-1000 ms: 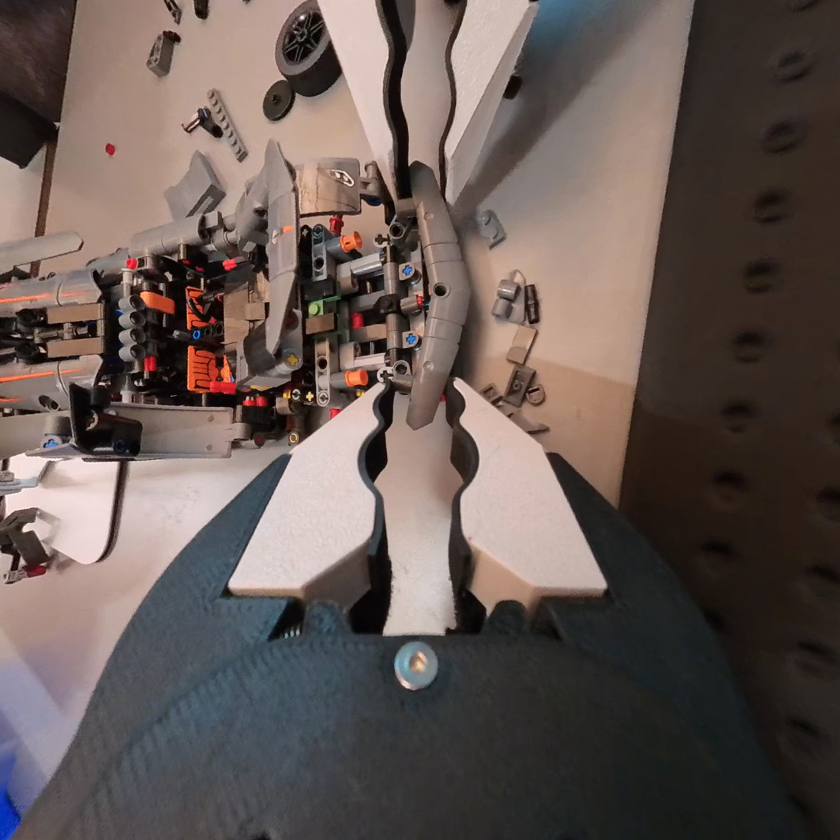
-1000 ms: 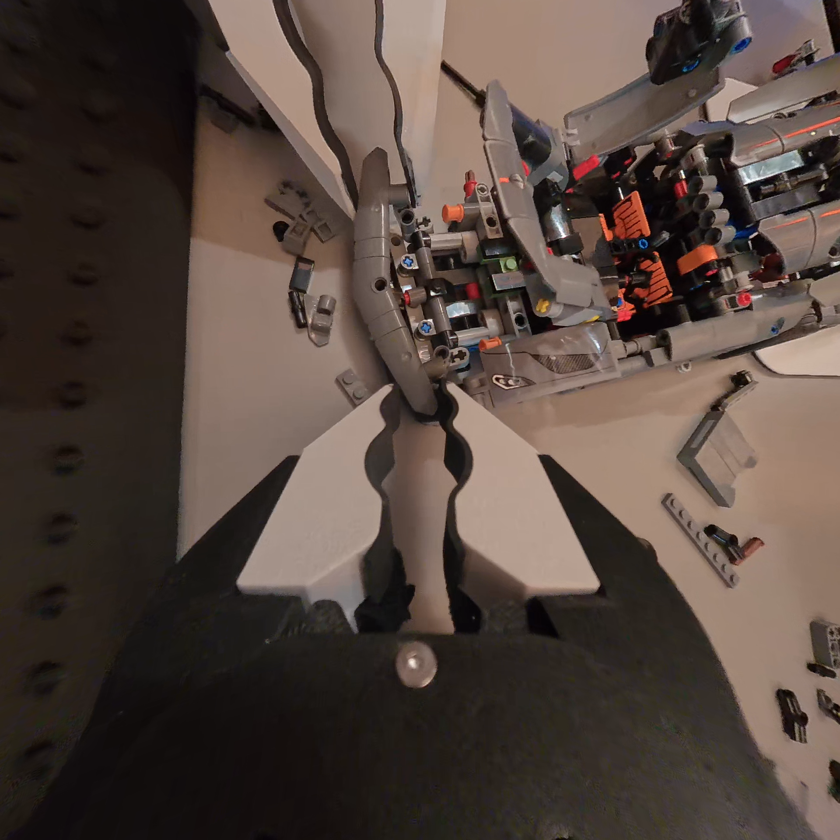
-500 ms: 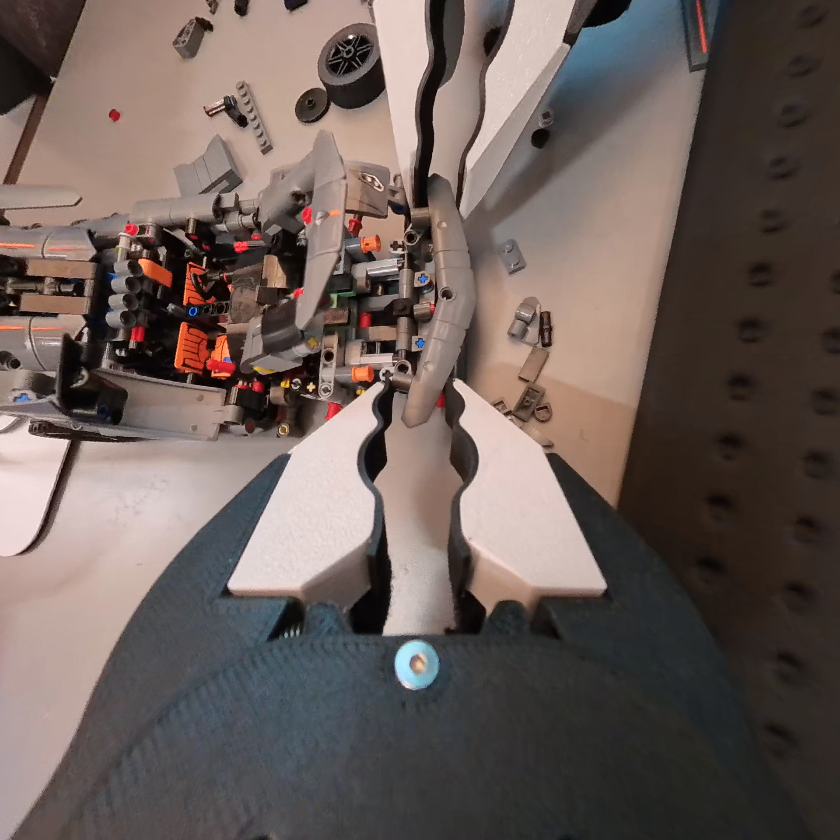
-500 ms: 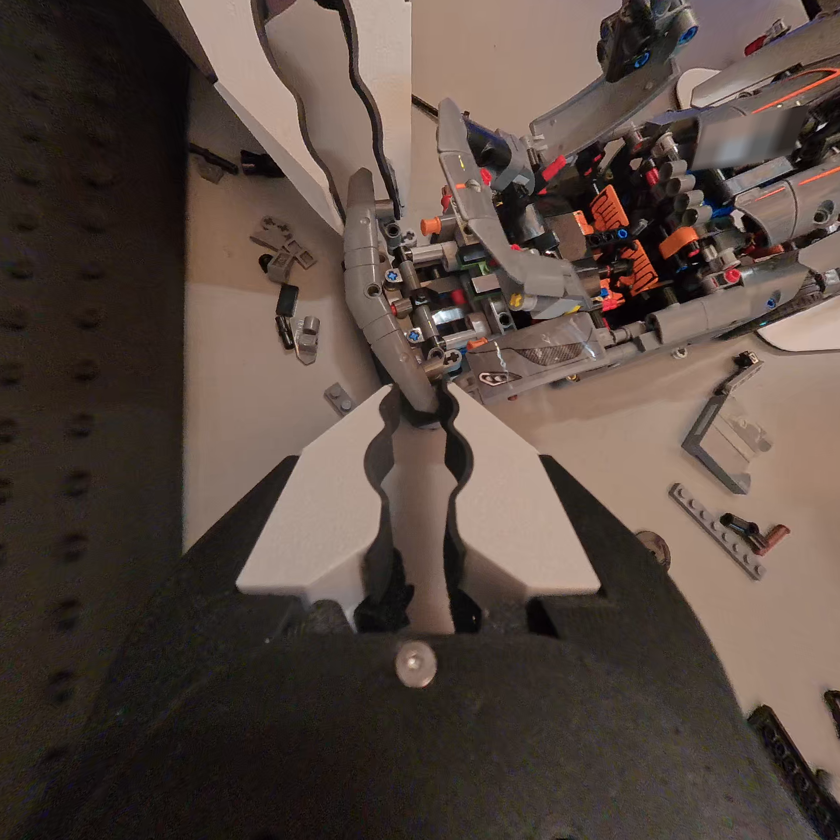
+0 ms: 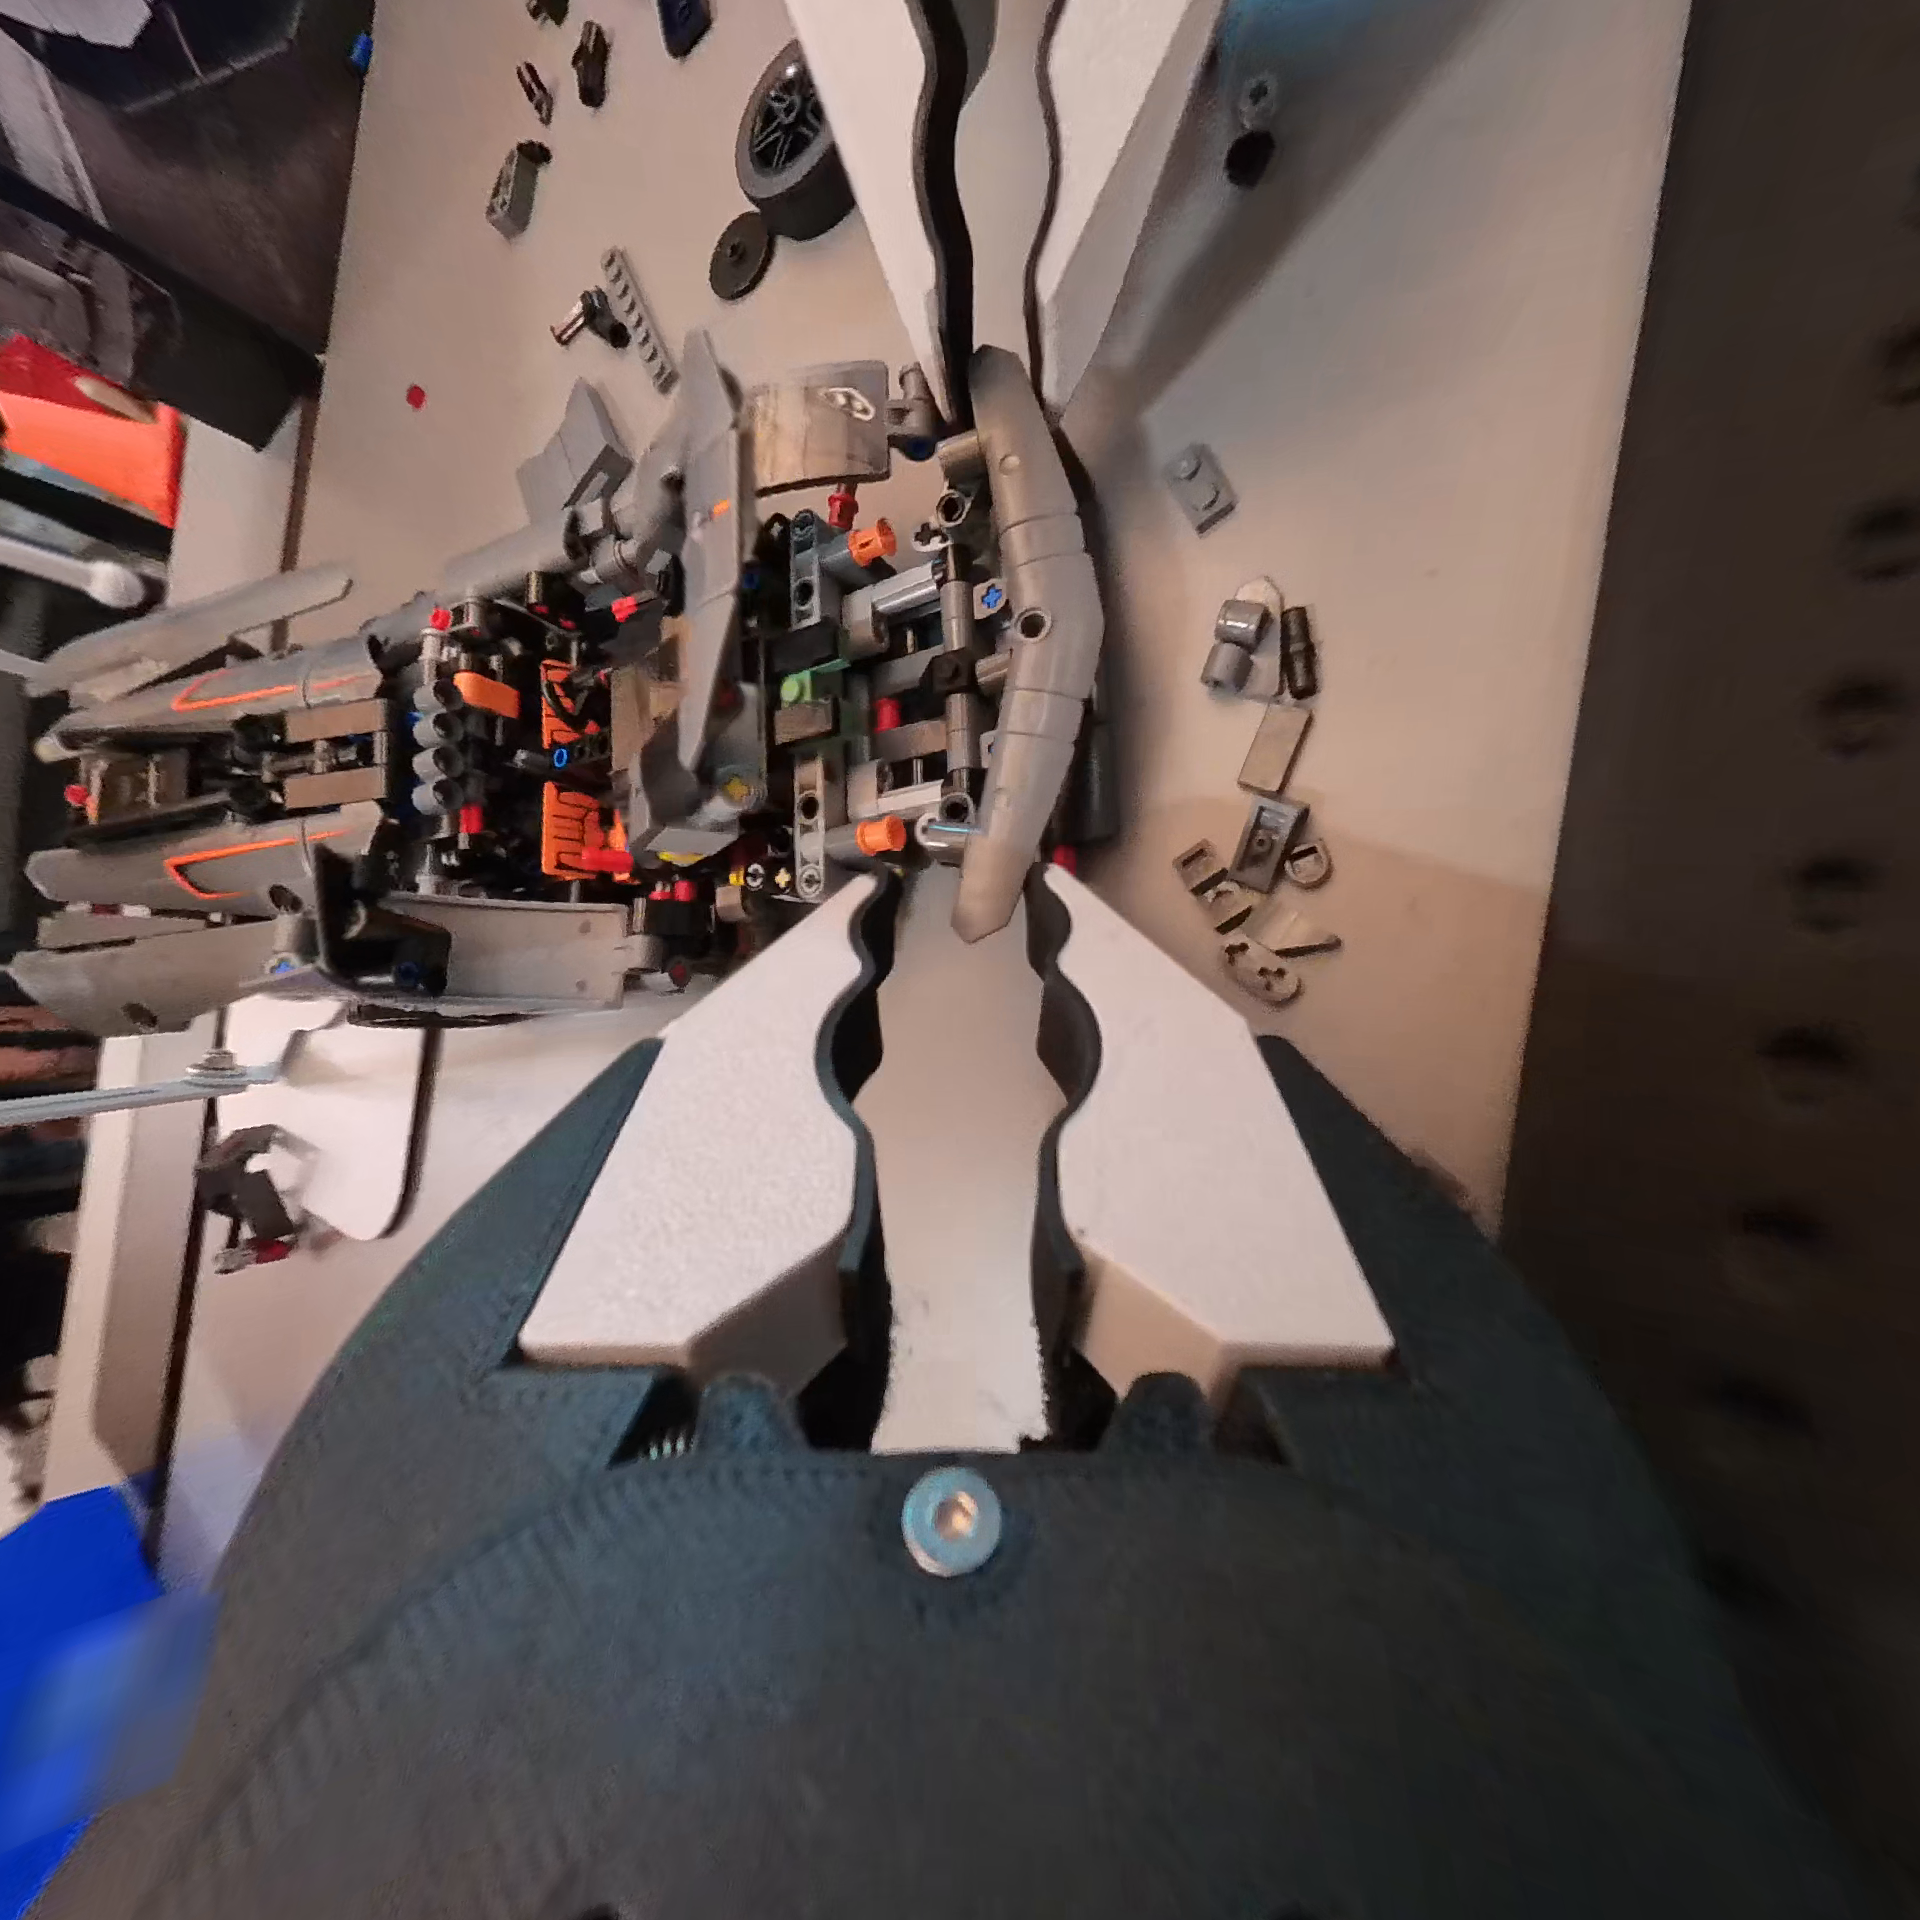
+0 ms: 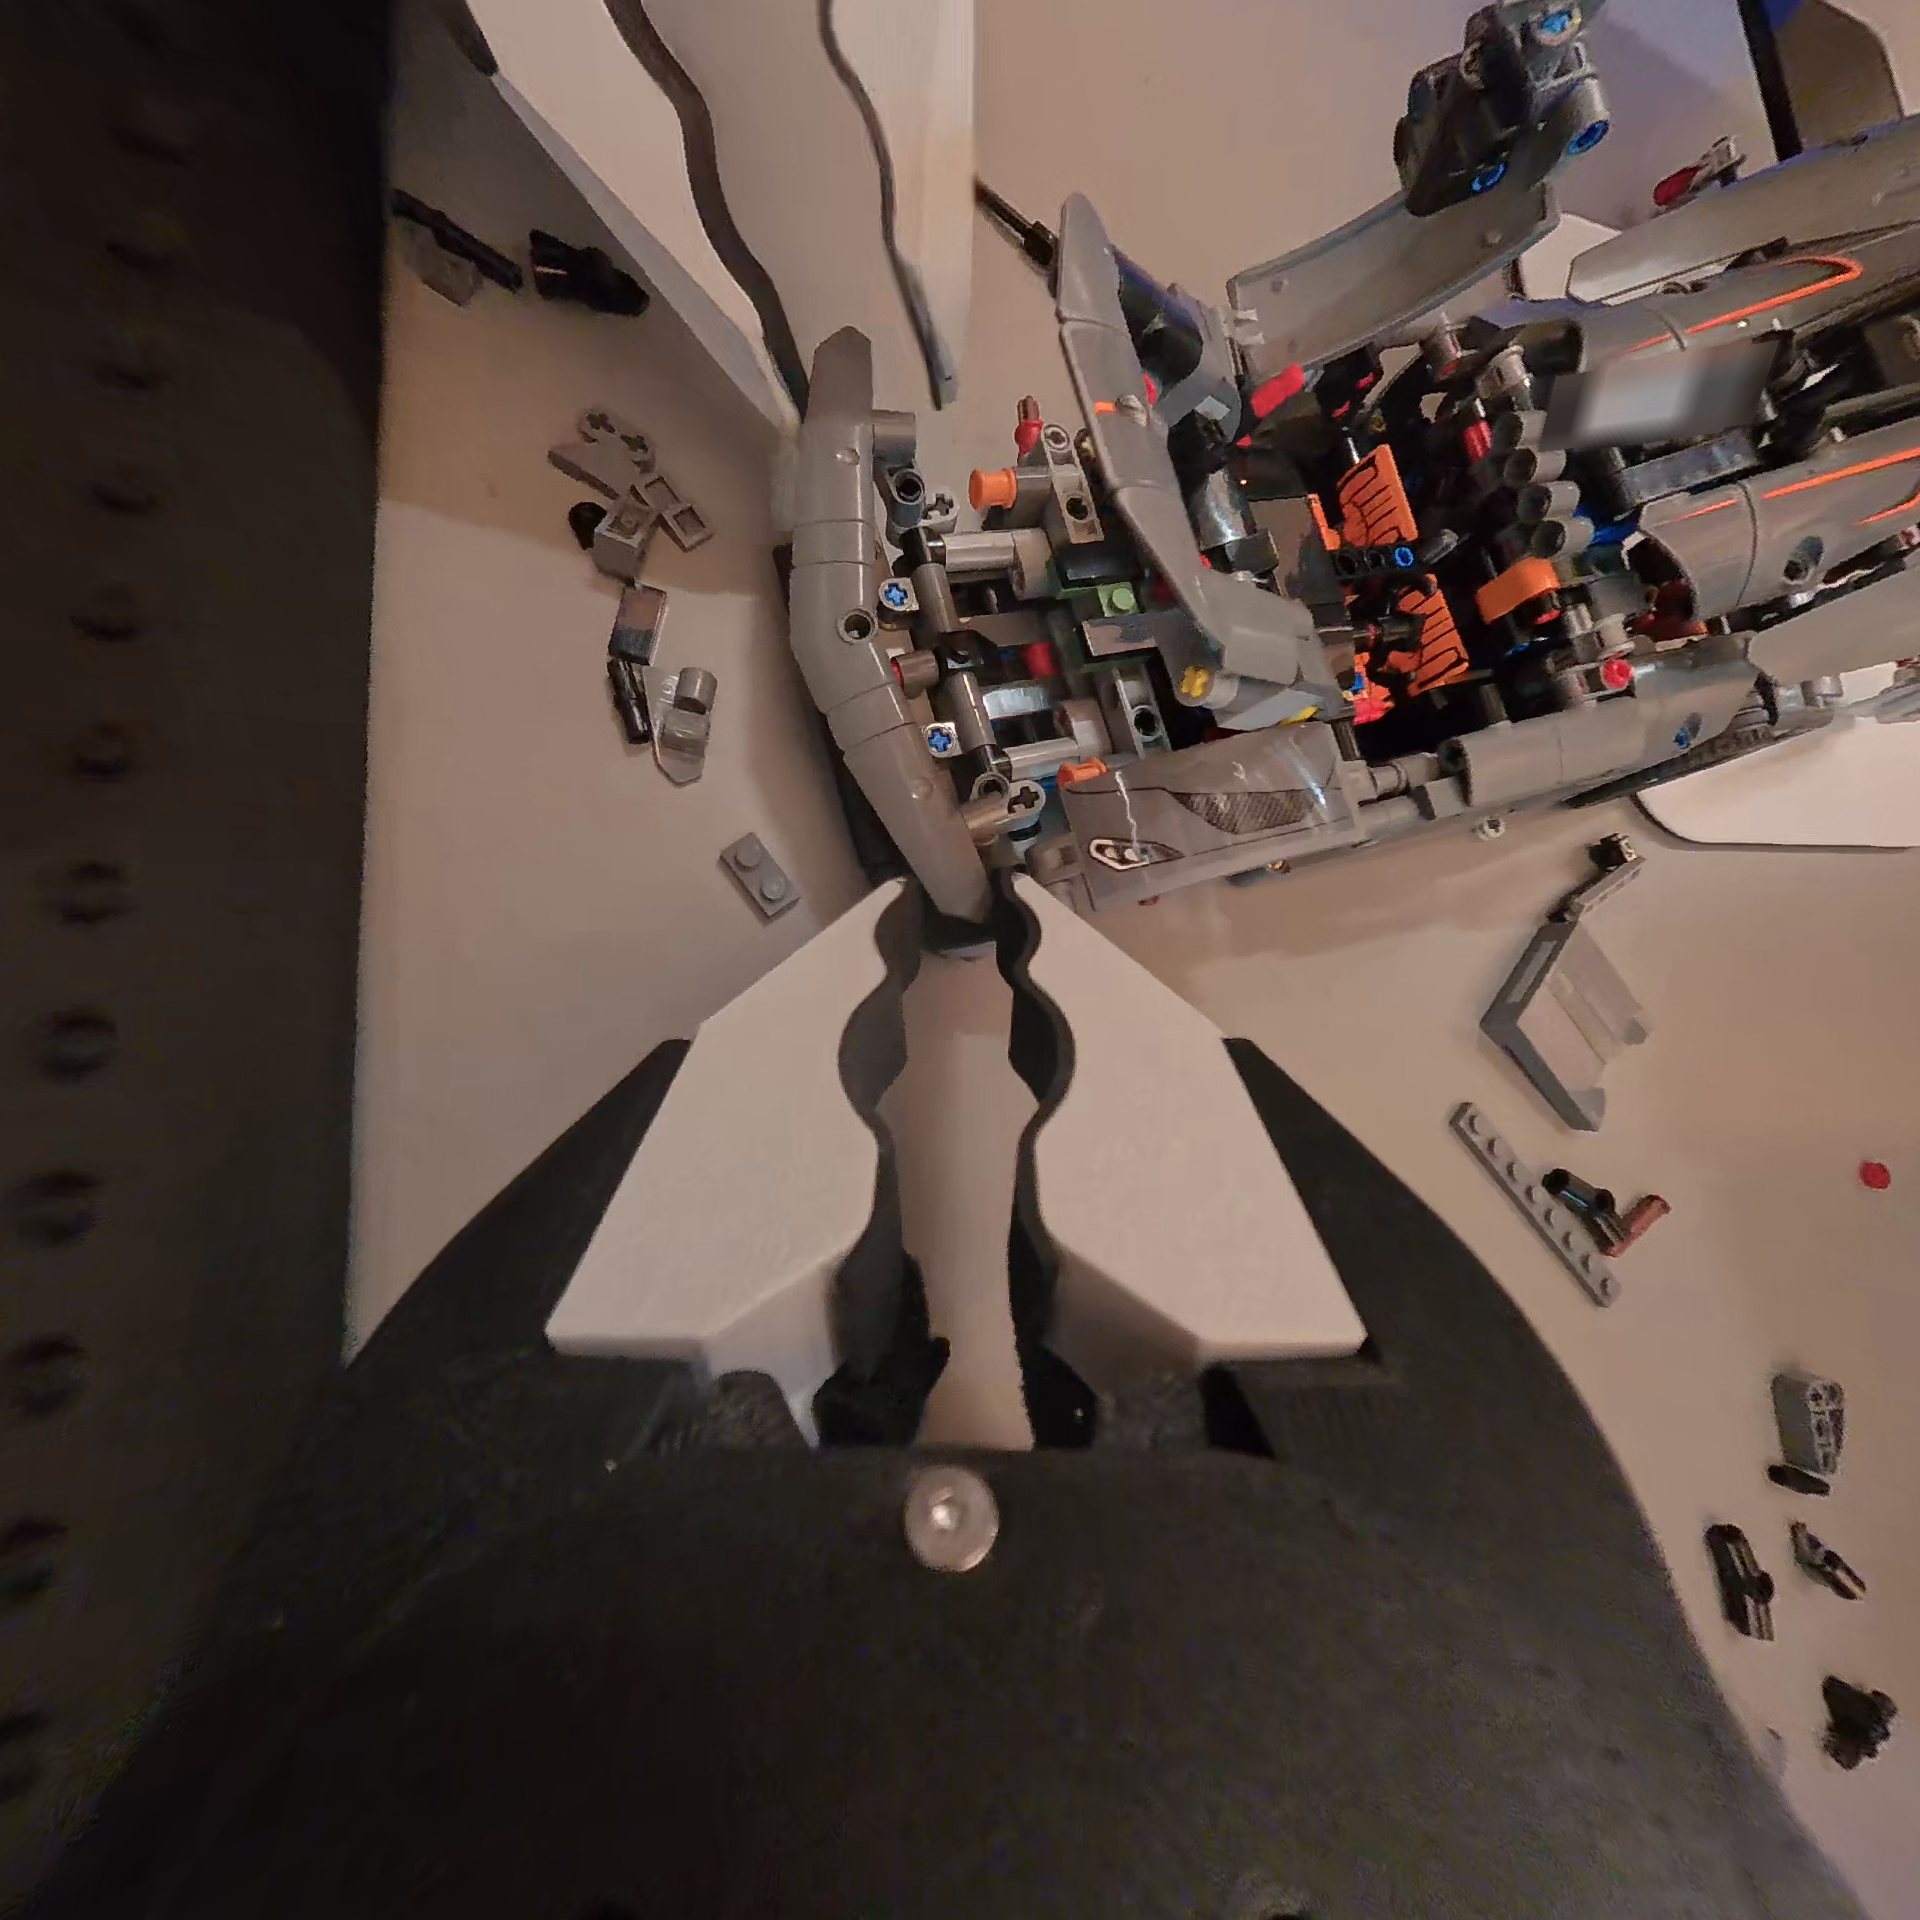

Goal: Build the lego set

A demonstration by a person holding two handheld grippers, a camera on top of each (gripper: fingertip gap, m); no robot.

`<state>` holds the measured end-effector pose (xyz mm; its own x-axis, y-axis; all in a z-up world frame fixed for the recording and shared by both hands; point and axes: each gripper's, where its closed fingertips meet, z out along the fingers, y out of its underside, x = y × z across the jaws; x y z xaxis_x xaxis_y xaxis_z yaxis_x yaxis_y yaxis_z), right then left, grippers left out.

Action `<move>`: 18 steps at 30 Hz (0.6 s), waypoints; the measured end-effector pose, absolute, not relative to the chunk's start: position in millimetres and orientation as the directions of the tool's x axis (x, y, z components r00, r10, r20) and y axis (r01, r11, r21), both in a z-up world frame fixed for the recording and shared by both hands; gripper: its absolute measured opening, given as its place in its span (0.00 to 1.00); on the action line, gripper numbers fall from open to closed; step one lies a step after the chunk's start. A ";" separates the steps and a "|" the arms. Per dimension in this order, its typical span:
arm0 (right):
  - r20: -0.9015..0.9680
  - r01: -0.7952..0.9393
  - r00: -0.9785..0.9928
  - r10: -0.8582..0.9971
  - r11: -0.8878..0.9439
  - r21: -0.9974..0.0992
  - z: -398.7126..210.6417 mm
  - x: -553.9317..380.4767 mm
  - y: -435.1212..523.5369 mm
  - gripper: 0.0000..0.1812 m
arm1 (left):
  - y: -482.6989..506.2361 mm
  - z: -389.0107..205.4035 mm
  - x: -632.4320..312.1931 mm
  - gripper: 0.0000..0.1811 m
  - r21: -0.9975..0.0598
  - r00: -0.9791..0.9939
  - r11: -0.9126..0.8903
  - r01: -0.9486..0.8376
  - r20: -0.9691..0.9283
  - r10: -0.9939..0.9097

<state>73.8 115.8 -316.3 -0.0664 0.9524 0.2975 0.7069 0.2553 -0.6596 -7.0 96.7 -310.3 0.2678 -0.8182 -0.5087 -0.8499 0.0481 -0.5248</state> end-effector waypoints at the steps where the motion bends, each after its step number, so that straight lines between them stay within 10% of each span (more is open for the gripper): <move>1: 0.303 0.708 -0.065 0.951 0.258 -0.657 -316.1 74.0 116.3 0.06 | 95.8 -311.0 -6.3 0.11 -0.514 0.256 0.059 -0.856 -0.521 -0.814; 18: 0.206 0.687 0.009 0.979 0.144 -0.712 -311.7 72.8 122.5 0.06 | 98.6 -309.7 -4.5 0.06 -0.617 0.362 -0.056 -0.785 -0.383 -0.850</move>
